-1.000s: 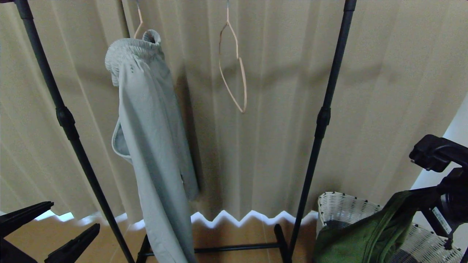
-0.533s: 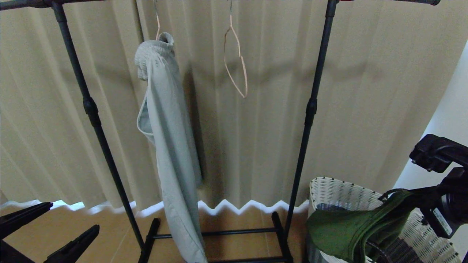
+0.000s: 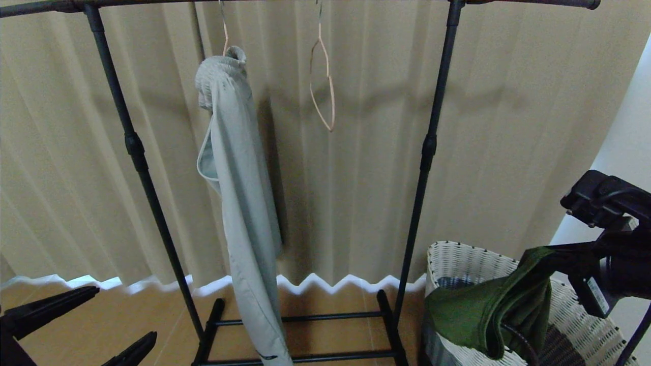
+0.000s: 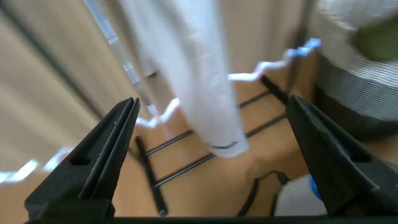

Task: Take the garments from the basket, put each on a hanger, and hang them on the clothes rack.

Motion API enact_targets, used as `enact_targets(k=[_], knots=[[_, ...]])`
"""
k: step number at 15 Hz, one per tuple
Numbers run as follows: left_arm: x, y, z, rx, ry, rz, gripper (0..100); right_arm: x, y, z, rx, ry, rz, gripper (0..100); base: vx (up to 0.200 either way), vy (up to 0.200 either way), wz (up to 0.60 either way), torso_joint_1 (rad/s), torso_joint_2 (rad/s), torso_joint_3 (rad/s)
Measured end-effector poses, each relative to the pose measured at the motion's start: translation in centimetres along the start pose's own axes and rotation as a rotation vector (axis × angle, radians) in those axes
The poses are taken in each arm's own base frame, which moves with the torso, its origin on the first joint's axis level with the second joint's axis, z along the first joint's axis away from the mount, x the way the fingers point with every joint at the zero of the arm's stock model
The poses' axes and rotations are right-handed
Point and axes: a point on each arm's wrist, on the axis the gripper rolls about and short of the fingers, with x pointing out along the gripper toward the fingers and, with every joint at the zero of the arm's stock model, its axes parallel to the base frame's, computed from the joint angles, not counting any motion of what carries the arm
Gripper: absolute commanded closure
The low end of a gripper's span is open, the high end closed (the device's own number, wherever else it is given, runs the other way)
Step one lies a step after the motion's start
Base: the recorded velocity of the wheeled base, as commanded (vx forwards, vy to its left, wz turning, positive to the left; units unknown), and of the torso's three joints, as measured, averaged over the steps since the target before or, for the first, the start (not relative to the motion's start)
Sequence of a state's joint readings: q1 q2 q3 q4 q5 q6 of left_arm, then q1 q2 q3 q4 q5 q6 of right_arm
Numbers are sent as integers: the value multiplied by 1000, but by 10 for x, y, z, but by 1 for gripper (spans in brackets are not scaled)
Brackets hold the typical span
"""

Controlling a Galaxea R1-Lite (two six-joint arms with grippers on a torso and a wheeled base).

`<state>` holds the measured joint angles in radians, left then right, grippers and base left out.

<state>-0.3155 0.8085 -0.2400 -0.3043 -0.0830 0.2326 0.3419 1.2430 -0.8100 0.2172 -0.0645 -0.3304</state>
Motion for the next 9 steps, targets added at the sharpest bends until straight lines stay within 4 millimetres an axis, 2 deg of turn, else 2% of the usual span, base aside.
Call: enact_targets(k=[4, 9], knots=[[13, 1, 9, 201, 24, -34, 0, -7, 20, 25, -79, -152, 121, 100, 0, 0, 0, 0, 0, 0], [49, -5, 38, 247, 43, -140, 0, -12, 46, 54, -163, -284, 274, 100, 0, 0, 0, 0, 0, 0]])
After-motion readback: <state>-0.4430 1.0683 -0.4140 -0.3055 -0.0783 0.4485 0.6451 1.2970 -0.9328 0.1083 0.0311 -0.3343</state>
